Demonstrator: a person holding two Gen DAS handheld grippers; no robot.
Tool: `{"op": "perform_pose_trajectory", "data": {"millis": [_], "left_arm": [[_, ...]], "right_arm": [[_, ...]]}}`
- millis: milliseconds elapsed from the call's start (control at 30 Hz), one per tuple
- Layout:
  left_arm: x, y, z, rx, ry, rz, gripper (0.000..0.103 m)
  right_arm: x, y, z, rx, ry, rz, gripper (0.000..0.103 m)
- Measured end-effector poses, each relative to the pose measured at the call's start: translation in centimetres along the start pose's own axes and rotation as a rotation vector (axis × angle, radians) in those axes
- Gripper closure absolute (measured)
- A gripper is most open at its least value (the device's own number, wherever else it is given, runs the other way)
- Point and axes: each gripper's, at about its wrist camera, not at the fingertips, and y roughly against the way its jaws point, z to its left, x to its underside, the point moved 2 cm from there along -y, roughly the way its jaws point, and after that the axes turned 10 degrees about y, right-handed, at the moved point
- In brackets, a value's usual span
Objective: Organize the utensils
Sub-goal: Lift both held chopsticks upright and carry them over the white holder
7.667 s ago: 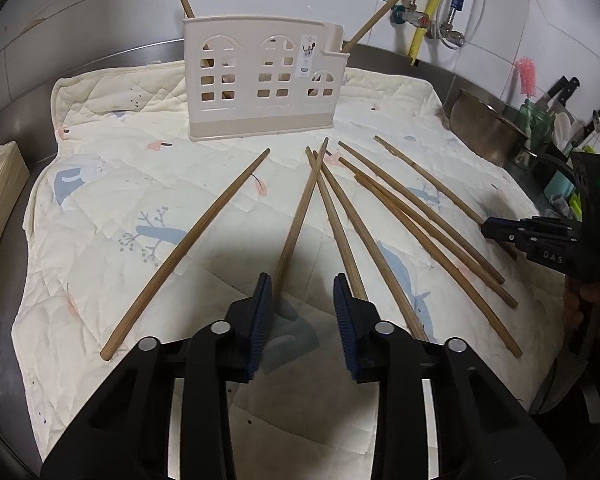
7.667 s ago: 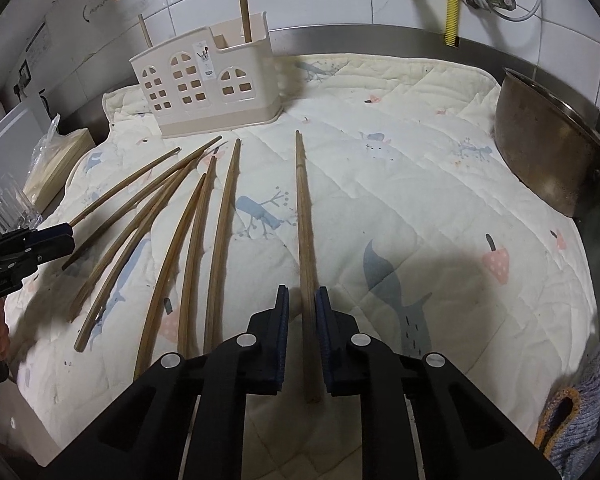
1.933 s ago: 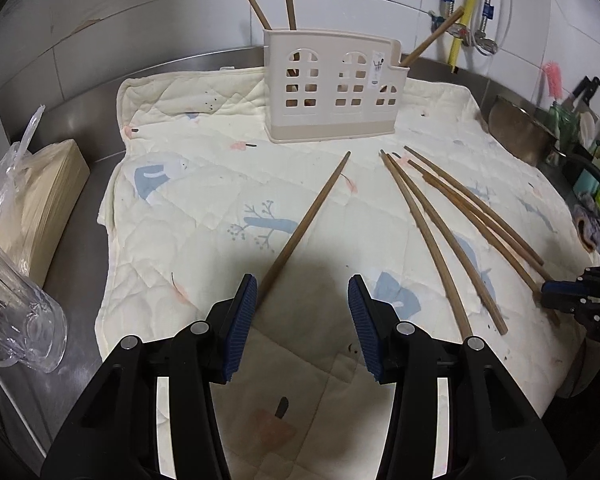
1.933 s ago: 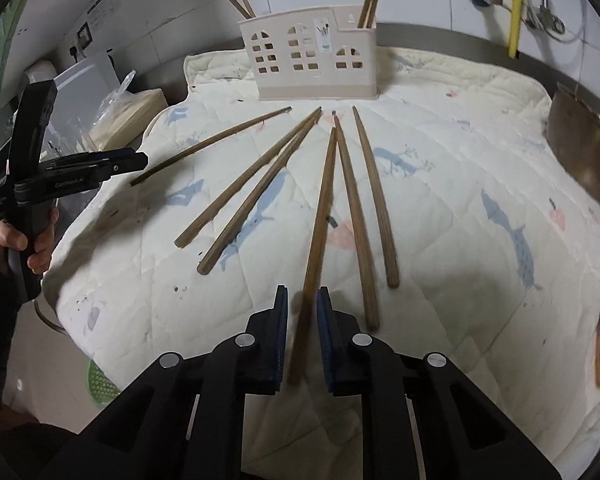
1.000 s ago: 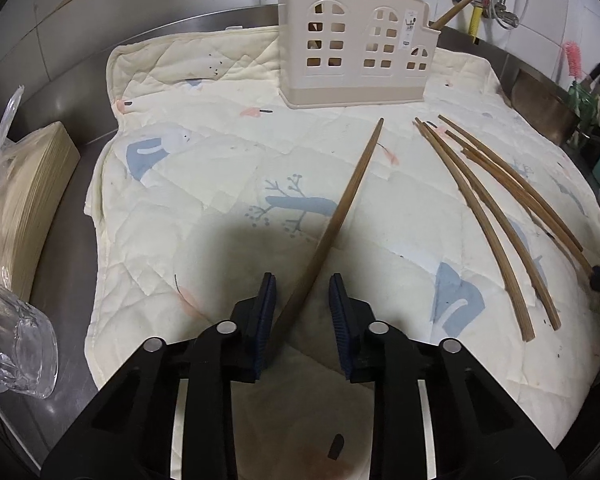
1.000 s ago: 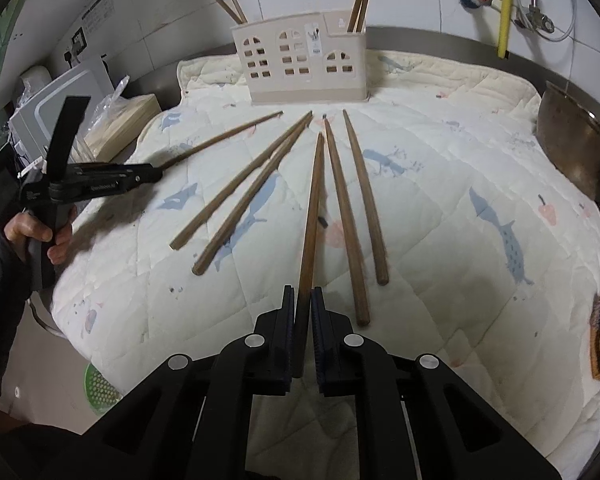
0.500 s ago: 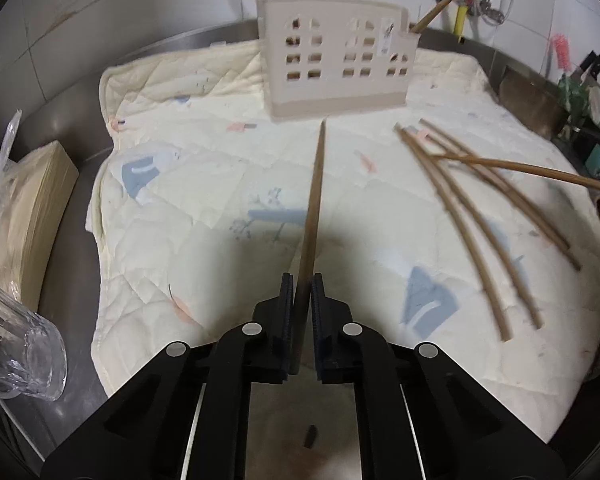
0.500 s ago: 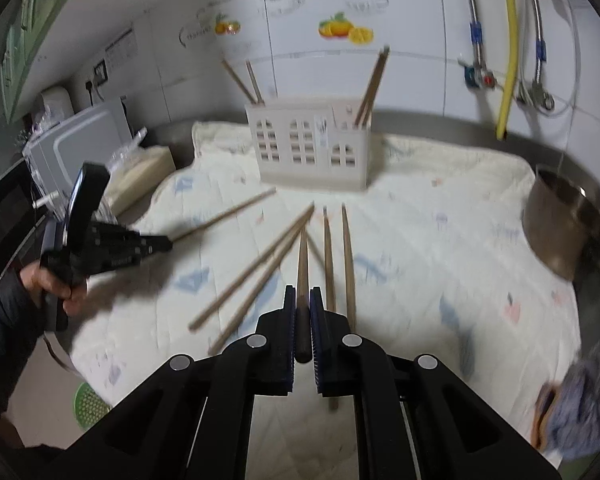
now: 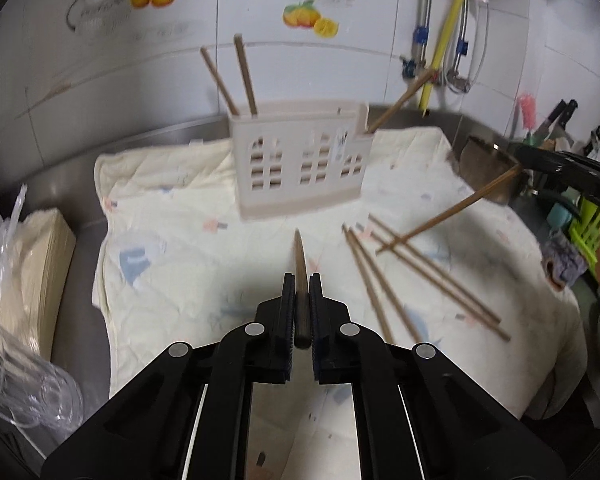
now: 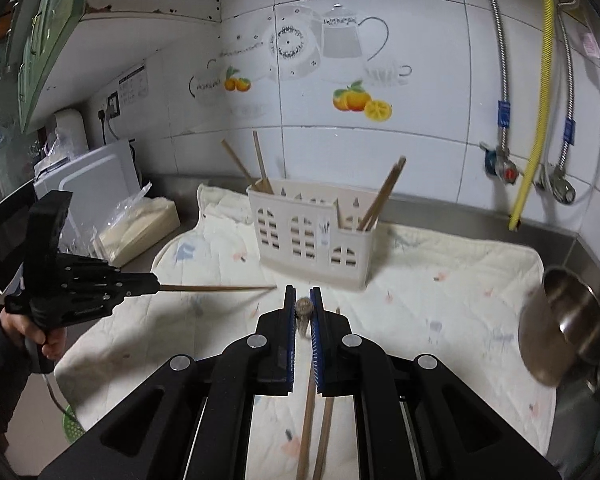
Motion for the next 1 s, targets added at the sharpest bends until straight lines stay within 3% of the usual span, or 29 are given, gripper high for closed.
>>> {"op": "perform_pose_trajectory", "data": {"millis": [333, 600, 1000], "left_arm": [[-5.8, 1.3, -2.3, 0.048, -0.037, -0.072, 0.097], [-10.5, 3.3, -4.2, 0.099, -0.069, -0.137, 0.097], [-20.7, 6.5, -5.9, 0.097, -0.084, -0.347, 0.097]], "right_arm": [[-6.0, -0.9, -2.4, -0.033, 0.028, -0.027, 0.096], [-10.9, -1.2, -4.0, -0.011, 0.066, -0.061, 0.096], [-16.4, -2.2, -6.7, 0.038, 0.052, -0.134, 0.096]]}}
